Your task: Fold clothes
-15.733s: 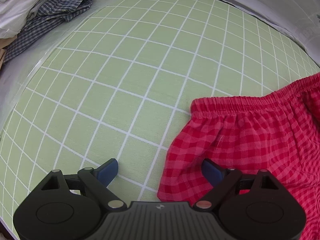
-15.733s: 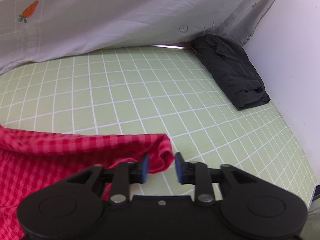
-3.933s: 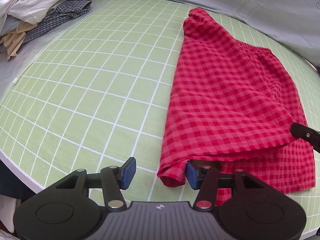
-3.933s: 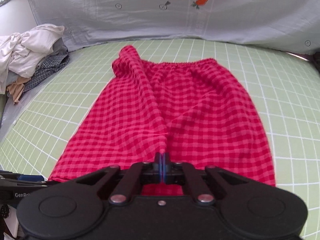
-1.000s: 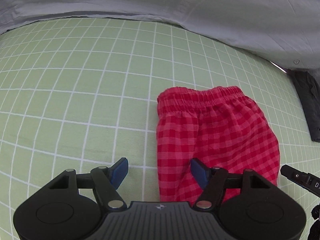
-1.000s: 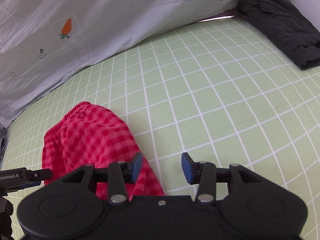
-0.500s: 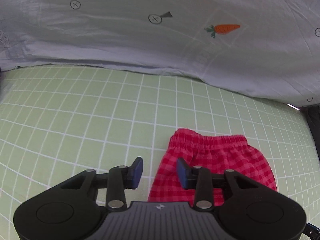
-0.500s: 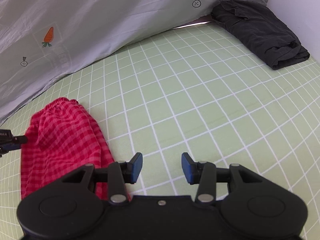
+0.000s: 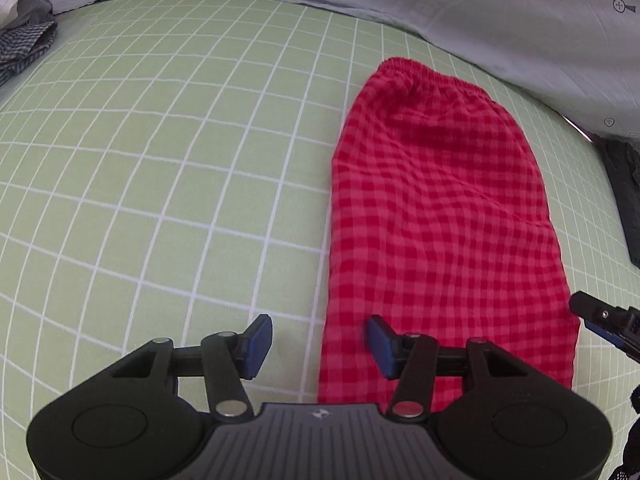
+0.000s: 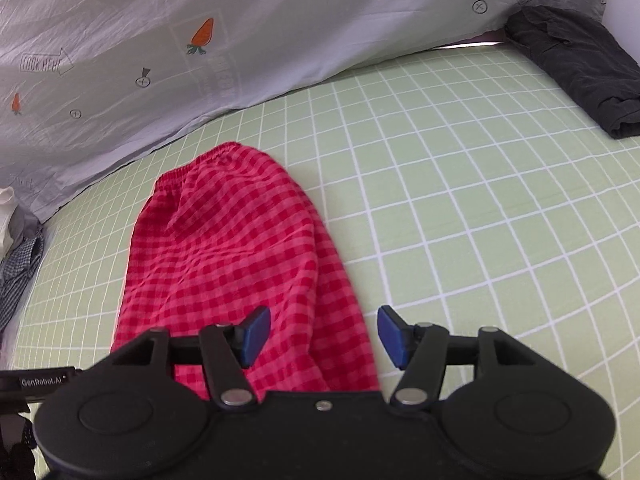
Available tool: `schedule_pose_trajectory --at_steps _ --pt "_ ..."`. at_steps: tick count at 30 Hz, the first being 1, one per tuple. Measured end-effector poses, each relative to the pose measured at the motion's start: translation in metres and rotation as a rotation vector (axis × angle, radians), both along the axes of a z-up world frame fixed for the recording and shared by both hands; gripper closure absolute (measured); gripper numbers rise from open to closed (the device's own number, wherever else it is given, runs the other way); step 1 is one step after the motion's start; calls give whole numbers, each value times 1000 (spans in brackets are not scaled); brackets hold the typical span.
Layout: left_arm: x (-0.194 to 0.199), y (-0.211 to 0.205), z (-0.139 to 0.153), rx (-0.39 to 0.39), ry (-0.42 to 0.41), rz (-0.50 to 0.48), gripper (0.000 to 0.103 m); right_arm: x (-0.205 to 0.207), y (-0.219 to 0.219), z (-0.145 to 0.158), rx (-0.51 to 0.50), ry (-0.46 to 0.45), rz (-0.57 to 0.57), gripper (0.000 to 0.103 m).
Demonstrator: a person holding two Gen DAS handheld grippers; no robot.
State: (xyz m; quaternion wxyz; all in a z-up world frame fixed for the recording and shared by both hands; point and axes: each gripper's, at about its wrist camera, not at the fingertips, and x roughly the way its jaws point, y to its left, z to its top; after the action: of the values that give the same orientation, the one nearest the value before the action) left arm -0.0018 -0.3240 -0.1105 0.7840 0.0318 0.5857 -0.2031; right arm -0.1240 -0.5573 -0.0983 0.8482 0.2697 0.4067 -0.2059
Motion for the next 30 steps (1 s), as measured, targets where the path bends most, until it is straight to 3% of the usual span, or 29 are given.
schedule_pose_trajectory --at_steps 4,6,7,8,11,13,15,17,18,20,26,30 --pt "-8 8 2 -12 -5 20 51 8 8 -9 31 20 65 65" --pt "-11 11 3 -19 -4 41 51 11 9 -15 52 42 81 95" --pt "-12 13 4 -23 -4 56 53 10 8 -16 68 43 83 103" --pt "-13 17 5 -28 -6 76 58 6 5 -13 94 18 83 102" --pt "-17 26 6 -42 -16 122 59 -11 0 4 150 -71 77 102" --pt "-21 29 3 -38 -12 140 59 -21 -3 12 112 -58 42 101" --pt "-26 31 -3 -37 -2 142 58 -25 -4 4 32 54 26 91" --pt "-31 31 -9 -31 3 136 57 -29 -11 -12 46 142 -15 83" --pt "-35 31 -10 -26 -3 131 55 -35 -14 -15 80 129 -38 75" --pt "-41 30 -10 -19 -16 121 42 -43 -16 -17 125 100 -47 61" --pt "-54 26 -21 -4 -9 74 37 -44 1 -26 135 120 47 46" --pt "-66 16 -27 17 -33 6 35 -43 20 -27 66 139 113 36"
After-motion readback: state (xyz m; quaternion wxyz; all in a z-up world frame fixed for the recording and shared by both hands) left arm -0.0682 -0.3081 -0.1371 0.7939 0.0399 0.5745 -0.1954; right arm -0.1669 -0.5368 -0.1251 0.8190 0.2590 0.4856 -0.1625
